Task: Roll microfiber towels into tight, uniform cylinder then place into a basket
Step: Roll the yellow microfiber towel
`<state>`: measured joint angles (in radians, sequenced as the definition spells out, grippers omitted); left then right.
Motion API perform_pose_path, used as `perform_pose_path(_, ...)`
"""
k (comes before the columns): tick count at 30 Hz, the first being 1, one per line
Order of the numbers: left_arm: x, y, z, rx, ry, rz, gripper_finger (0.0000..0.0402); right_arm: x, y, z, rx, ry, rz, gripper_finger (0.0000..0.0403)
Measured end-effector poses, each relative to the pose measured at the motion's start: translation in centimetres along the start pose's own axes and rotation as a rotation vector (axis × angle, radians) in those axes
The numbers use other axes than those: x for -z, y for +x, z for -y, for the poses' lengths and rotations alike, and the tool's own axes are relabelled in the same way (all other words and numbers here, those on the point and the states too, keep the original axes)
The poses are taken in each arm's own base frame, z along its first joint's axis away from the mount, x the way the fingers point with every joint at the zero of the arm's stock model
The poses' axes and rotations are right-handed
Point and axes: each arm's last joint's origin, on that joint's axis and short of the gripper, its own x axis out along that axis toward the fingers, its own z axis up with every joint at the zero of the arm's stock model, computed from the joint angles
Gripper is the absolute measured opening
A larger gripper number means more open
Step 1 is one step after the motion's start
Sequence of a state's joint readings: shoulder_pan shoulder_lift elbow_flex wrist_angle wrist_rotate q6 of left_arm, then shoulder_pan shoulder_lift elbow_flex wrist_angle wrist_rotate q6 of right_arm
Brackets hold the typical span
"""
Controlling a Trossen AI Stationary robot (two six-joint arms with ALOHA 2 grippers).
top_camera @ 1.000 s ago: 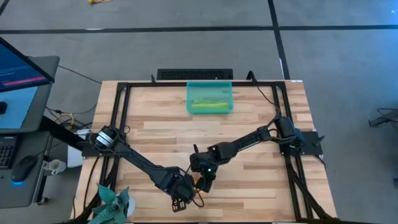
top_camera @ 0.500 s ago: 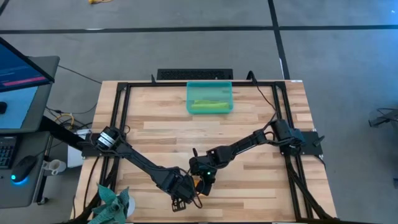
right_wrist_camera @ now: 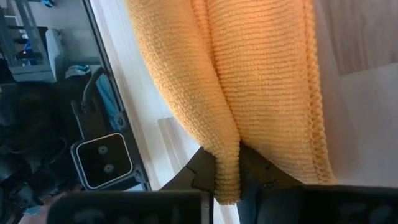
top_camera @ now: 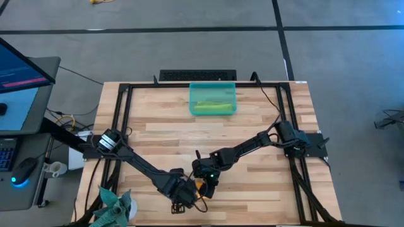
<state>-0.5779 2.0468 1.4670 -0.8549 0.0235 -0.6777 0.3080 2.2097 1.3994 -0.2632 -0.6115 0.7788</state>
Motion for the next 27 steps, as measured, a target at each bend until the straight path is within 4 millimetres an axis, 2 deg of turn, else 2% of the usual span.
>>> perform_pose_path(6, 1.0, -0.1, 0.7, -0.117, 0.03, 0.063, 0.0142, 0.0, 0.0, 0.0, 0.004, 0.0, 0.004, 0.0049)
perform_pose_path(11, 2.6, -0.2, 1.5, -0.195, 0.043, 0.058, 0.0139, 0.0, 0.0, 0.0, 0.005, -0.001, 0.004, 0.0049)
perform_pose_path(16, 4.0, -1.4, 2.3, -0.249, 0.026, 0.109, 0.0138, 0.0, 0.0, 0.0, 0.006, 0.0, 0.004, 0.0049)
perform_pose_path(21, 5.3, -2.9, 4.0, -0.253, 0.067, 0.245, 0.0138, 0.0, 0.0, 0.0, 0.003, -0.003, 0.007, 0.0049)
perform_pose_path(27, 5.7, -3.3, 6.5, -0.218, 0.217, 0.444, 0.0138, 0.0, 0.0, 0.0, 0.002, -0.004, 0.008, 0.0049)
